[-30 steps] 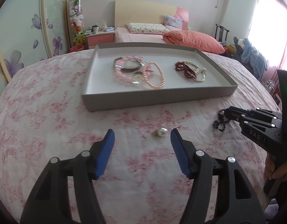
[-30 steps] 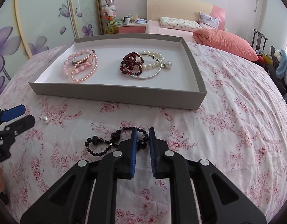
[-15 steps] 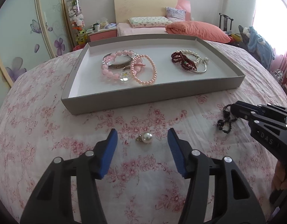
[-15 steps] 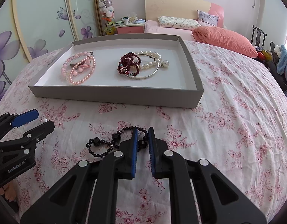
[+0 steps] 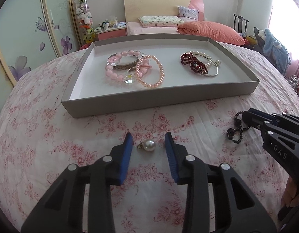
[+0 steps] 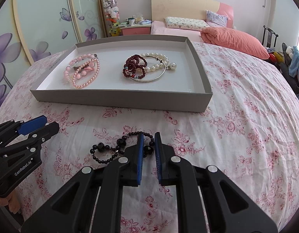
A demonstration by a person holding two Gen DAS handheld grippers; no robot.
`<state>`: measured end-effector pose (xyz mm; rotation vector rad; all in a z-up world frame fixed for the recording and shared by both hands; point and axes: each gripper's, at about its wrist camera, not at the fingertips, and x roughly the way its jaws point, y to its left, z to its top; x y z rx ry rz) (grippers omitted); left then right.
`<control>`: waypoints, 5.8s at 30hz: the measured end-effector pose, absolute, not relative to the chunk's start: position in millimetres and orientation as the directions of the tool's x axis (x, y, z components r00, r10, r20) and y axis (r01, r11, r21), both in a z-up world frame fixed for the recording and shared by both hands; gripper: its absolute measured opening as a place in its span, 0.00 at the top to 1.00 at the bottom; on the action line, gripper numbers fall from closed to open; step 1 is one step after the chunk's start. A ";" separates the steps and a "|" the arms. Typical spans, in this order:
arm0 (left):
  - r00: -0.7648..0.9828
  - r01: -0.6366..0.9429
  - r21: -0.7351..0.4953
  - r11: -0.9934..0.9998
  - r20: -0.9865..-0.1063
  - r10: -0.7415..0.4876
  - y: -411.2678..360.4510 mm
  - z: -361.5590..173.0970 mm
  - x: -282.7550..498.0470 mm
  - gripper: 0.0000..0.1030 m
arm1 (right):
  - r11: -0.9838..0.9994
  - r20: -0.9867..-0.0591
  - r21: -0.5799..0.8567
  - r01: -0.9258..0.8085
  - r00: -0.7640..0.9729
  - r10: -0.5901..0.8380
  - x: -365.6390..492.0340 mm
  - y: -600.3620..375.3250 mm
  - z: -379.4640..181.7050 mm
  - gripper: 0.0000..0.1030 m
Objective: Organize jewelry
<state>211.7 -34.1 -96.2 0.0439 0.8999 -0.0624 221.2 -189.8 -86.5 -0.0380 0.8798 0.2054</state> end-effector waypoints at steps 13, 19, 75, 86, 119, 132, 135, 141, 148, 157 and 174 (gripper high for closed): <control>0.621 0.072 0.008 0.997 -0.783 -0.038 -33.8 -96.3 211.3 0.70 | 0.979 -0.769 0.053 -0.195 0.618 0.165 221.8 -188.5 -86.8 0.88; 0.622 0.067 -0.004 0.998 -0.782 -0.045 -32.4 -96.2 210.9 0.80 | 0.979 -0.769 0.055 -0.199 0.617 0.168 221.3 -184.7 -87.1 0.88; 0.773 -0.063 -0.022 0.998 -0.633 0.035 14.2 -37.4 175.1 0.80 | 0.958 -0.540 0.041 -0.282 0.801 0.259 176.0 -170.9 -11.9 0.89; 0.802 -0.043 0.012 0.999 -0.595 0.042 2.2 -23.1 179.7 0.80 | 0.959 -0.503 0.039 -0.281 0.824 0.262 182.4 -171.0 1.5 0.89; 0.779 0.038 -0.066 0.997 -0.623 -0.071 -13.0 -25.5 292.5 0.80 | 0.949 -0.524 0.211 -0.235 0.792 0.313 307.4 -175.3 -4.7 0.89; 0.767 0.039 -0.074 0.997 -0.637 -0.077 -17.2 -39.6 313.6 0.77 | 0.963 -0.546 0.200 -0.181 0.796 0.263 303.8 -195.7 -17.6 0.60; 0.775 0.018 -0.096 0.995 -0.628 -0.075 -8.9 -37.7 312.1 0.64 | 0.965 -0.549 0.190 -0.182 0.795 0.258 298.8 -197.3 -19.0 0.60; 0.784 -0.027 -0.117 0.993 -0.619 -0.051 14.2 -30.0 300.2 0.56 | 0.963 -0.549 0.186 -0.196 0.792 0.267 286.4 -195.3 -19.9 0.60; 0.794 -0.064 -0.106 0.992 -0.608 -0.014 38.5 -23.0 259.2 0.42 | 0.962 -0.547 0.179 -0.207 0.792 0.272 257.9 -191.2 -14.8 0.48; 0.823 -0.041 -0.079 0.996 -0.568 -0.011 52.1 -20.5 184.6 0.20 | 0.964 -0.544 0.167 -0.208 0.796 0.266 202.4 -190.1 -14.5 0.27; 0.895 -0.018 -0.037 0.999 -0.447 0.000 35.3 -3.2 97.4 0.04 | 0.971 -0.474 0.132 -0.199 0.848 0.238 133.2 -184.5 0.2 0.02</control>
